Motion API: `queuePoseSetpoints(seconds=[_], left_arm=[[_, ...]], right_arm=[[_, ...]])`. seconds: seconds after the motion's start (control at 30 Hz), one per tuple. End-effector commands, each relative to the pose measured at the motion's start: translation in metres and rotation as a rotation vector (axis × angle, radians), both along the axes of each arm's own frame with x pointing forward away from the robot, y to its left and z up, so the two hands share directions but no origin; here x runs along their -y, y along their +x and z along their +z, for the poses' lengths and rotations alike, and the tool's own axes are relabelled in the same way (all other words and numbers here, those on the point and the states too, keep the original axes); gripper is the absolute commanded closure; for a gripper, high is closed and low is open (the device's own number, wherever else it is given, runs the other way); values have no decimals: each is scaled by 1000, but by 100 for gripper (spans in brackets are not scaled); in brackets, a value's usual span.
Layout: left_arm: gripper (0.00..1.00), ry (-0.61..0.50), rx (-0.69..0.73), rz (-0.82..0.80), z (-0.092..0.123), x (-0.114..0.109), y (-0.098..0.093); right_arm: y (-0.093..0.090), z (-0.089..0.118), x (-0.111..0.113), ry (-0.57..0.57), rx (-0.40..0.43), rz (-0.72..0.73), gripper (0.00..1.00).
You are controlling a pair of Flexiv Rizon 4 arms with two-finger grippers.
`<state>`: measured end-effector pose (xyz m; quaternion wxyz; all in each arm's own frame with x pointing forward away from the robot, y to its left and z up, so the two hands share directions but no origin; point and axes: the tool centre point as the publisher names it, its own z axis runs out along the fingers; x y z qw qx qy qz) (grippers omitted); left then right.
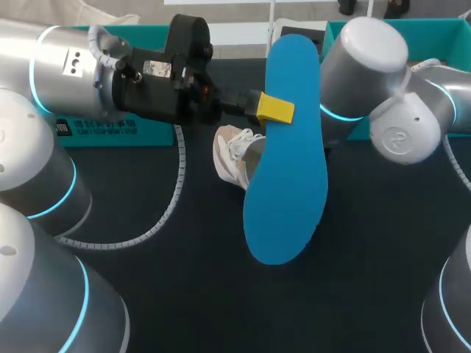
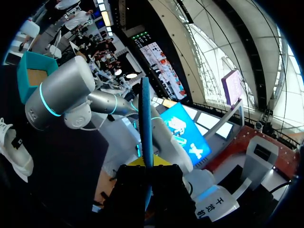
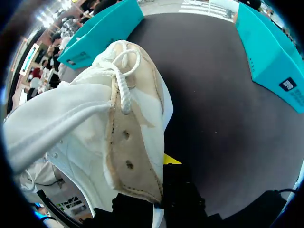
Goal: Take the shoe out of the shoebox, open the shoe tongue, remove and reinsert the insole, then place the shoe into the shoebox
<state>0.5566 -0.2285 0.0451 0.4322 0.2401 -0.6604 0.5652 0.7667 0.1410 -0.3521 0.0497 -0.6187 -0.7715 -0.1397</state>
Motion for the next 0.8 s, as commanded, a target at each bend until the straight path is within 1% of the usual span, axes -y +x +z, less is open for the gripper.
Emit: queuePoseSetpoints(seconds=[0.03, 0.17, 0.3, 0.37, 0.5, 0.63, 0.8], left_arm=[[100, -1, 0, -2, -1, 2, 1], [100, -1, 0, -2, -1, 2, 1], [100, -1, 0, -2, -1, 2, 1], [100, -1, 0, -2, -1, 2, 1], [100, -1, 0, -2, -1, 2, 1], [100, -1, 0, -2, -1, 2, 1], [100, -1, 0, -2, -1, 2, 1]], right_arm=[[-11, -1, -9, -25, 21, -169, 100], [-15, -10, -9, -12, 24, -218, 100], [-15, -13, -6, -9, 10, -205, 100], [-16, -13, -5, -25, -7, -199, 100], [-21, -19, -2, -22, -19, -200, 100], [-28, -24, -4, -19, -35, -219, 100], [-30, -31, -12, -18, -45, -227, 100]])
